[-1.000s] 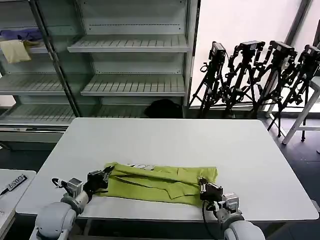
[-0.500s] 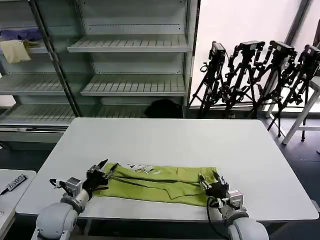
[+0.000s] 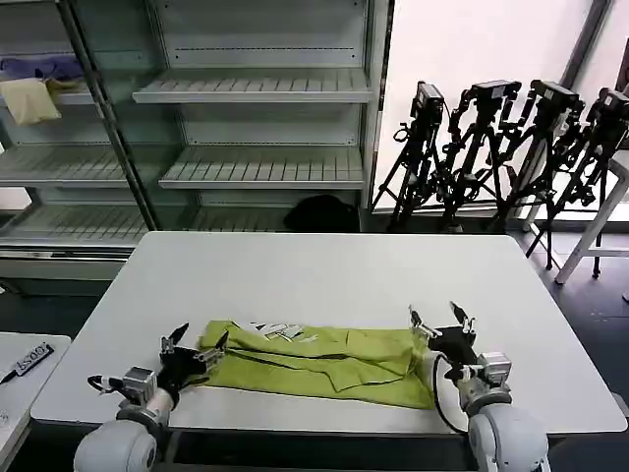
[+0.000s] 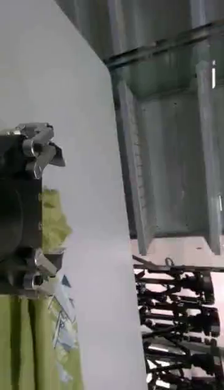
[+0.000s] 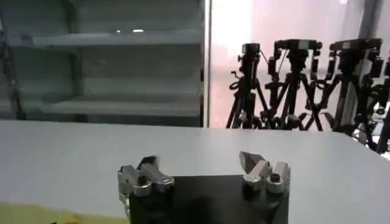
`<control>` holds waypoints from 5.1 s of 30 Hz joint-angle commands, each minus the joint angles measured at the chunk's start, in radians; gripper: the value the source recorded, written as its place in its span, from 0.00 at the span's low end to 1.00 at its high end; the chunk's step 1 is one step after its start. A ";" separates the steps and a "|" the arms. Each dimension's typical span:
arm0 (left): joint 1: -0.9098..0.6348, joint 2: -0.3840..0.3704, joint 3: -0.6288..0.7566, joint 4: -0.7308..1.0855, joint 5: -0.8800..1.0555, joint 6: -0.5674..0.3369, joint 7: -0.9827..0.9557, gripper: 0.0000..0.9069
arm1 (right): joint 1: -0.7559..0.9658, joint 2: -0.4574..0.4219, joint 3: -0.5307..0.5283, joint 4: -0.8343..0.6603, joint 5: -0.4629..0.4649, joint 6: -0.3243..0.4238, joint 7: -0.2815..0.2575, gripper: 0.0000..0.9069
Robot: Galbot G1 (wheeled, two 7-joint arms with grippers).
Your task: Fold and organize the clothes.
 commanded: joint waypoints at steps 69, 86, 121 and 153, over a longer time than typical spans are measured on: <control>-0.014 0.228 -0.478 0.022 0.096 -0.125 0.177 0.00 | 0.047 -0.032 0.070 -0.062 0.080 0.001 0.028 1.00; -0.013 0.041 0.157 -0.215 0.203 0.012 0.116 0.00 | 0.019 -0.020 0.079 -0.059 0.077 0.007 0.024 1.00; -0.049 -0.070 0.355 -0.030 0.276 0.061 -0.028 1.00 | 0.033 -0.014 0.067 -0.083 0.065 0.004 0.021 1.00; -0.031 -0.150 0.291 -0.115 -0.050 -0.005 -0.035 1.00 | 0.036 -0.007 0.066 -0.096 0.062 -0.002 0.029 1.00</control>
